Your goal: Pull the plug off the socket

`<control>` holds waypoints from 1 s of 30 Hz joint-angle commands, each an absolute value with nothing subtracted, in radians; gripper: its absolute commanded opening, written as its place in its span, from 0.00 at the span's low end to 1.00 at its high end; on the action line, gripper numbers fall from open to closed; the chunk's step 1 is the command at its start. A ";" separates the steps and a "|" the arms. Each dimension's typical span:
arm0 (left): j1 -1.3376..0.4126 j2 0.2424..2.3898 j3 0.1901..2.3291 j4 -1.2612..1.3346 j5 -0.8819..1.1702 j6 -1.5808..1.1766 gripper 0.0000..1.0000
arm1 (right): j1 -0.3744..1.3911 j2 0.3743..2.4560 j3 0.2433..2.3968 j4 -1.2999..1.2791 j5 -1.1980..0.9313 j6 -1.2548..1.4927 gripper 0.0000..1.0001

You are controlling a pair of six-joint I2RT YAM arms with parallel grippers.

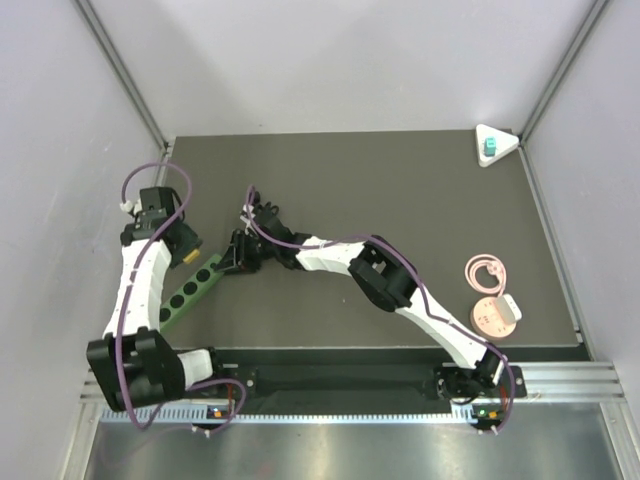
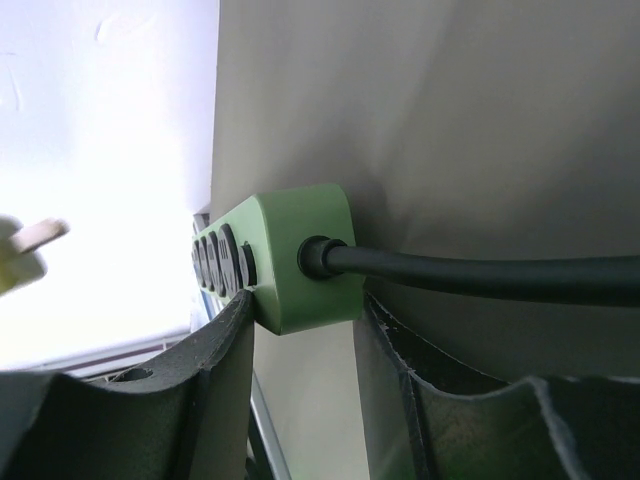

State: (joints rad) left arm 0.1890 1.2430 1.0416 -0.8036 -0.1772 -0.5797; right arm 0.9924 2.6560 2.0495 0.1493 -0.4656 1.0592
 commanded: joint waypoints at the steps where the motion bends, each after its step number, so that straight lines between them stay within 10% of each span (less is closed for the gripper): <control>1: 0.190 1.135 1.023 -0.816 -0.169 -0.558 0.00 | 0.994 2.764 1.991 -0.071 -0.359 0.940 0.00; 9: 0.192 1.075 0.954 -0.761 -0.118 -0.540 0.00 | 1.005 2.761 2.031 -0.008 -0.488 0.910 0.03; 19: 0.192 1.068 0.962 -0.752 -0.092 -0.468 0.00 | 1.000 2.498 1.859 -0.119 -0.368 0.789 0.60; 30: 0.190 1.060 0.936 -0.721 -0.005 -0.440 0.00 | 0.988 2.366 1.749 -0.141 -0.409 0.698 0.72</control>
State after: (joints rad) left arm 0.1894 1.0836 0.9367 -0.7650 -0.0410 -0.4713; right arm 0.9966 2.4229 1.8359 -0.0391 -0.4351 0.7750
